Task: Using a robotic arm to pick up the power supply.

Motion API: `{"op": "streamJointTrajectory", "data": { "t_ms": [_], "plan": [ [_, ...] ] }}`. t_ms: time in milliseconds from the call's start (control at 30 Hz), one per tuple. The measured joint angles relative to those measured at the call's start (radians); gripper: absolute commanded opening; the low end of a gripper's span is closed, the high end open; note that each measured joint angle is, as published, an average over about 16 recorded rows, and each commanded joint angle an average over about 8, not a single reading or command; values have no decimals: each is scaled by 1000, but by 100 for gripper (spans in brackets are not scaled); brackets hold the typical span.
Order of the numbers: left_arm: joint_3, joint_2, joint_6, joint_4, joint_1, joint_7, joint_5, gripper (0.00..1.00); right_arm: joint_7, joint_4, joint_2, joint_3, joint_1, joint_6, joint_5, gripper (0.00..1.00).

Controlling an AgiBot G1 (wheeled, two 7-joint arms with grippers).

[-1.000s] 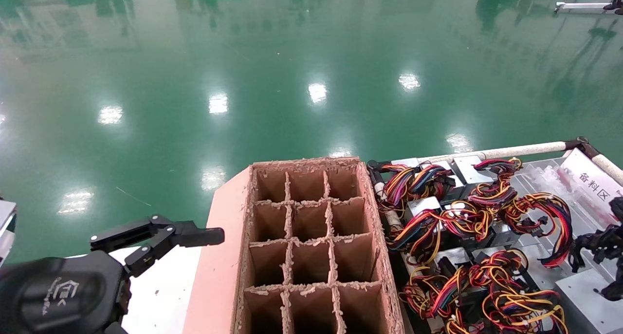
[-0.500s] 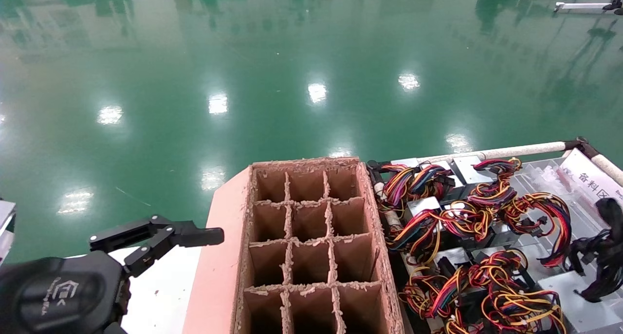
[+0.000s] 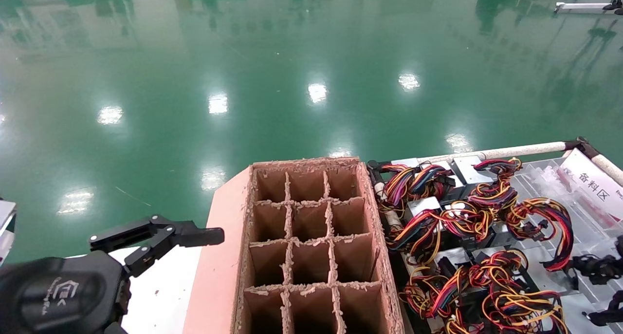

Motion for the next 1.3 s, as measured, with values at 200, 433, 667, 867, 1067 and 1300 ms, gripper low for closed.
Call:
{"op": "streamJointTrajectory", "data": {
  "t_ms": [200,433,667,867,1067,1300],
  "plan": [
    [0,0,0,0,0,0,0,100,-3,1,-2,4,-17,0,6,100],
    [0,0,0,0,0,0,0,100,-3,3,-2,3,-21,1,5,100],
    [0,0,0,0,0,0,0,100,3,32,5,5,-21,8,6,100],
    [0,0,0,1,0,0,0,100,12,110,26,10,-34,17,12,100],
    [0,0,0,1,0,0,0,100,24,215,52,11,-40,25,4,100],
    [0,0,0,1,0,0,0,100,44,322,73,-8,-5,32,-44,100]
  ]
}}
